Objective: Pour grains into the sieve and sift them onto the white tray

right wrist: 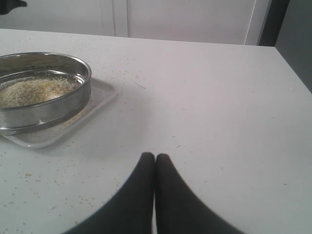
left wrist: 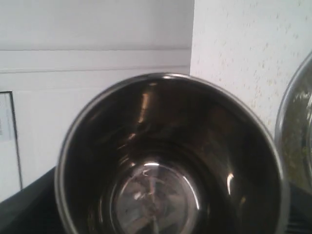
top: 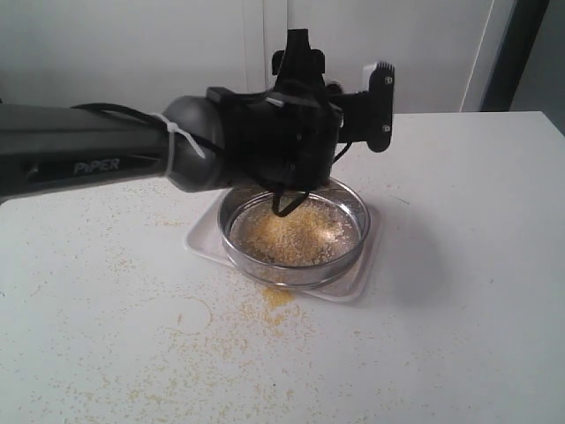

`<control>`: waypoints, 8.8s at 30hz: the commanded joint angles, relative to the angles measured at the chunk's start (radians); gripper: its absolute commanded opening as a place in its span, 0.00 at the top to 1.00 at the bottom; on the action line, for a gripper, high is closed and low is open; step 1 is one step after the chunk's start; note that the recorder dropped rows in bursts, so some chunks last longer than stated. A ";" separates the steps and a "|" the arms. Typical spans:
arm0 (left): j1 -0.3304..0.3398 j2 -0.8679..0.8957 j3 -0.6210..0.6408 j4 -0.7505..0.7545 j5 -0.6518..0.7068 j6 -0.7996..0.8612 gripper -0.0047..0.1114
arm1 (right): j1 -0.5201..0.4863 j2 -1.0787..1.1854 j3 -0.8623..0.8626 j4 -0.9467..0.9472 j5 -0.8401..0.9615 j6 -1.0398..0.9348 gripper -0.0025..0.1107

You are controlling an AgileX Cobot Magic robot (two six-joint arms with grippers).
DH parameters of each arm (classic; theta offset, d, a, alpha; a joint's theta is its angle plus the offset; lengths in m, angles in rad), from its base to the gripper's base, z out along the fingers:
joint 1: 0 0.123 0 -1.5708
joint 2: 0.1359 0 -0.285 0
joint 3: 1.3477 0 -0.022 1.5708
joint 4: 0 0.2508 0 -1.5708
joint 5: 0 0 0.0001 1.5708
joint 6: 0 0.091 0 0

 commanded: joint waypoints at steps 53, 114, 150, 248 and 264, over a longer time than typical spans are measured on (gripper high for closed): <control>0.480 -0.555 0.733 -0.423 -1.024 -0.142 0.96 | 0.005 -0.006 0.005 0.000 -0.004 0.026 0.98; 0.867 -0.053 0.819 -0.862 -1.340 -0.176 0.96 | 0.005 -0.006 0.005 0.000 -0.004 0.026 0.98; 0.867 -0.113 0.796 -0.605 -1.311 -0.317 0.06 | 0.005 -0.006 0.005 0.000 -0.004 0.026 0.98; 0.867 -1.162 1.019 -1.309 -0.031 0.150 0.96 | 0.005 -0.006 0.005 0.000 -0.004 0.026 0.98; 0.867 -1.183 1.024 -1.351 -0.019 0.166 0.96 | 0.005 -0.006 0.005 0.000 -0.004 0.026 0.98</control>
